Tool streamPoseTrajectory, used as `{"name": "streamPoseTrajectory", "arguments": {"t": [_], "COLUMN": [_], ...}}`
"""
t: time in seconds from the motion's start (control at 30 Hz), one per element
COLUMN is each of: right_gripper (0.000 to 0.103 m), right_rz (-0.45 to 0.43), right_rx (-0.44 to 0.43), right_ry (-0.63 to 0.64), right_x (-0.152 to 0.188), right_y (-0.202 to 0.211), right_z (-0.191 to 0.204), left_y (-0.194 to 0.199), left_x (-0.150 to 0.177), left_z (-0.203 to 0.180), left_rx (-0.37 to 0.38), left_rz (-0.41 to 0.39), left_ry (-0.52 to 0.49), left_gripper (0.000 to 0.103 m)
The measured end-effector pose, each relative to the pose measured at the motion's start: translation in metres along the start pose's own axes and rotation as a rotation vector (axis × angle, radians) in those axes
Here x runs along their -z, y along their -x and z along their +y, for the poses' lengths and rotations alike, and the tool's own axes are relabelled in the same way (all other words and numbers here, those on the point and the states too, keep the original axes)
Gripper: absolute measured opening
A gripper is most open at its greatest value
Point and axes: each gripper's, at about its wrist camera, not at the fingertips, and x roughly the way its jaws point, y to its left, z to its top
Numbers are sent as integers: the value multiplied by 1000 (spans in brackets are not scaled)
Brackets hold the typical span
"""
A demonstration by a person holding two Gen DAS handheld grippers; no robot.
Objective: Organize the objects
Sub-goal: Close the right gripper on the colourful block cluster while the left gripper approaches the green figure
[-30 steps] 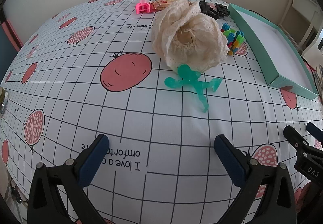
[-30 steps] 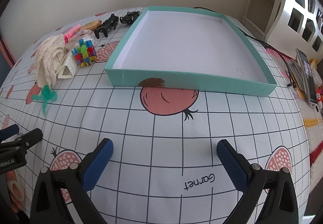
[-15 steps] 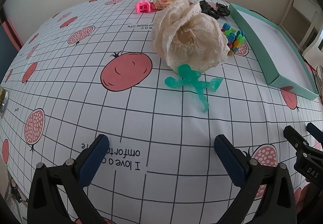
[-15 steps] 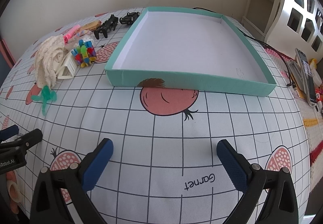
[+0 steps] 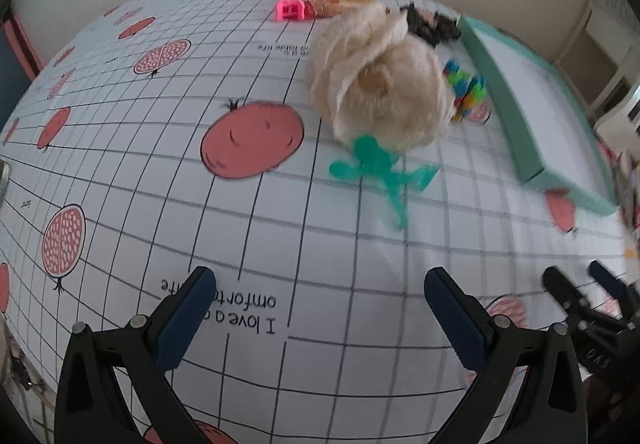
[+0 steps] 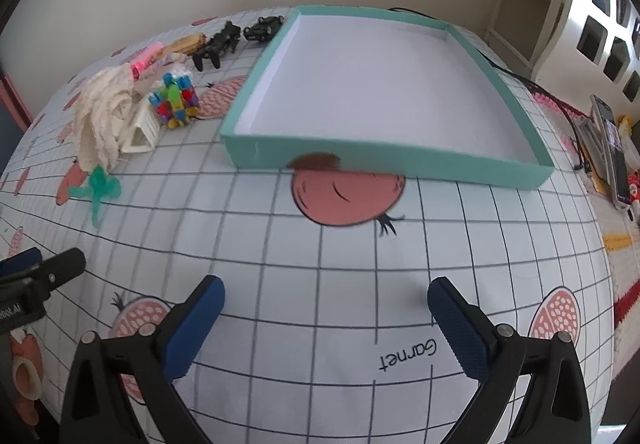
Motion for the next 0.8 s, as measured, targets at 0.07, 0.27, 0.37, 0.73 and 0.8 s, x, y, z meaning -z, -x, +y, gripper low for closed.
{"name": "streamPoseTrajectory", "arguments": {"t": [0.07,0.27,0.37,0.73,0.8], "right_gripper": [102,102,102,96,94], "right_rz": [-24,-103,-120,-120,-102], "right_rx": [-25,-59,-95,-213,-231], "right_ry": [-7,105,145,209,197], "right_x": [-12,-64,-85,-123,-122], "right_y": [10,38,44,21,13], "right_z": [2,35,49,68,67], "left_y": [9,27,29,23,19], "left_x": [-13,-57,-68,-61,-61], "left_z": [2,6,6,-1,-4], "left_rx": [2,-1,-13,2,12], "left_rz": [-13,-13,5,12,15], "left_ry": [6,33,24,18,15], "left_gripper": [103,103,103,103,103]}}
